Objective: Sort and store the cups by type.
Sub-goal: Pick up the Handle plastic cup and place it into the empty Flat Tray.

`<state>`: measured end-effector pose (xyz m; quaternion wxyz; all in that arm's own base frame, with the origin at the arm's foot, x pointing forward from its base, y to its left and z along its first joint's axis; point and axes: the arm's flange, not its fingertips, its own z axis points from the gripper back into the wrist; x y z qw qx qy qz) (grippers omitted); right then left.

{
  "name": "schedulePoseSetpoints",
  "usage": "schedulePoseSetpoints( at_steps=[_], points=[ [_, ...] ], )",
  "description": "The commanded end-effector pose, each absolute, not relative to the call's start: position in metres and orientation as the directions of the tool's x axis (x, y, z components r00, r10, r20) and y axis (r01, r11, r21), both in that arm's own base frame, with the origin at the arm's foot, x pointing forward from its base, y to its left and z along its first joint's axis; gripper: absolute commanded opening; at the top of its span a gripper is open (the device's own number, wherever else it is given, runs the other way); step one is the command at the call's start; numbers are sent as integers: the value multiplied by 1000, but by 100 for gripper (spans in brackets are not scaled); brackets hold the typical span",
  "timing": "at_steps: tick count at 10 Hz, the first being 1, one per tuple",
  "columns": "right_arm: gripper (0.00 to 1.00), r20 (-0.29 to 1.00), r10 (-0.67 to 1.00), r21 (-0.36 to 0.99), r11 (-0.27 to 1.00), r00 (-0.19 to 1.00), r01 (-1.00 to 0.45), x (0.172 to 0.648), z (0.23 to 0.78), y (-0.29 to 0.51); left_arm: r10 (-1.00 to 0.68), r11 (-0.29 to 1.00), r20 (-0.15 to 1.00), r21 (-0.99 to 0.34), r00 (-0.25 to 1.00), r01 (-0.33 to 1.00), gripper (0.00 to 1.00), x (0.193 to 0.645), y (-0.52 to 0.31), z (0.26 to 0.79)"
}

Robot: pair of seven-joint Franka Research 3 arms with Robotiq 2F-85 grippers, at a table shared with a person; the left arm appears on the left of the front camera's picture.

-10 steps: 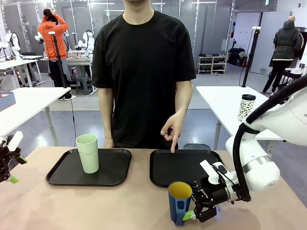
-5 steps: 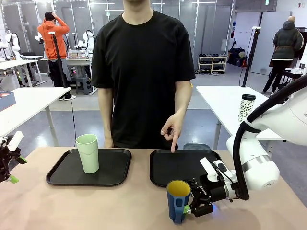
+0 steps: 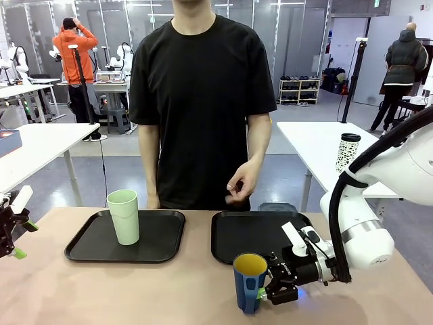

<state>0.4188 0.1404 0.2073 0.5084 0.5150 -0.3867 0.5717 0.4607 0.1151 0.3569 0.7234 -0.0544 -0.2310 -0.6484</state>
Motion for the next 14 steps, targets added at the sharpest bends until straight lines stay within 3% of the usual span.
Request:
schedulePoseSetpoints(
  at_steps=[1, 2, 9, 14],
  points=[
    [39, 981, 196, 42, -184, 6, -982, 409, 193, 141, -913, 143, 407, 239, 35, 960, 100, 460, 116, 357],
    [26, 980, 200, 17, -189, -21, -982, 410, 195, 142, -913, 143, 407, 239, 35, 960, 100, 460, 116, 357],
    [26, 973, 222, -26, -136, -56, -990, 426, 271, 123, -913, 143, 407, 239, 35, 960, 100, 460, 116, 357],
    [26, 971, 215, -106, 15, -100, -994, 476, 312, 73, -913, 143, 407, 239, 35, 960, 100, 460, 116, 357]
  ],
)
